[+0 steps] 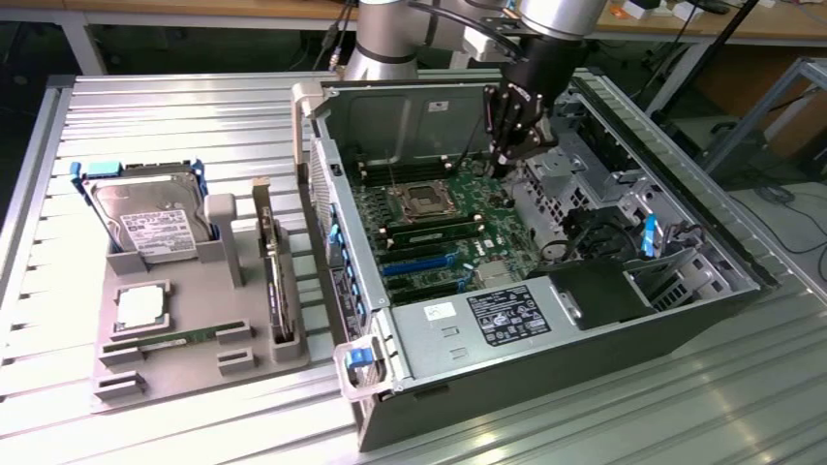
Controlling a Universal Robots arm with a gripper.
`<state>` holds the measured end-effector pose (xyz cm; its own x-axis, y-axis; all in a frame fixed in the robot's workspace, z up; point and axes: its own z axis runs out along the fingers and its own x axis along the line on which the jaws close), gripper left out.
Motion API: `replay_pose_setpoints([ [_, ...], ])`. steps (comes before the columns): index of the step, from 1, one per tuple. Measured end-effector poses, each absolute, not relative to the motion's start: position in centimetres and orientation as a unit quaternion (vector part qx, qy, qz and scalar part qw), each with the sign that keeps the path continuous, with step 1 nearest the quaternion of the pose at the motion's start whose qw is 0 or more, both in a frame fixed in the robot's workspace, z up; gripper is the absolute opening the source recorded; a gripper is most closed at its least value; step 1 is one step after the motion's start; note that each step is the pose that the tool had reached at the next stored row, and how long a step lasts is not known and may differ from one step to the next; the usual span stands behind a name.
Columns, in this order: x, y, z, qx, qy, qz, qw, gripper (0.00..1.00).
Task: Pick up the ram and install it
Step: 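Press down the ram until it locks into place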
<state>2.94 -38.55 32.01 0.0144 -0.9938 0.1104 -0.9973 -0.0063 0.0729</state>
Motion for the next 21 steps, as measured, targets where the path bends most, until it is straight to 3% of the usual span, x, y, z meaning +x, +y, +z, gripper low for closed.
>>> replay_pose_setpoints([
  [21, 2.95, -38.54, 31.99, 0.568, -0.82, 0.002, 0.067, 0.1],
])
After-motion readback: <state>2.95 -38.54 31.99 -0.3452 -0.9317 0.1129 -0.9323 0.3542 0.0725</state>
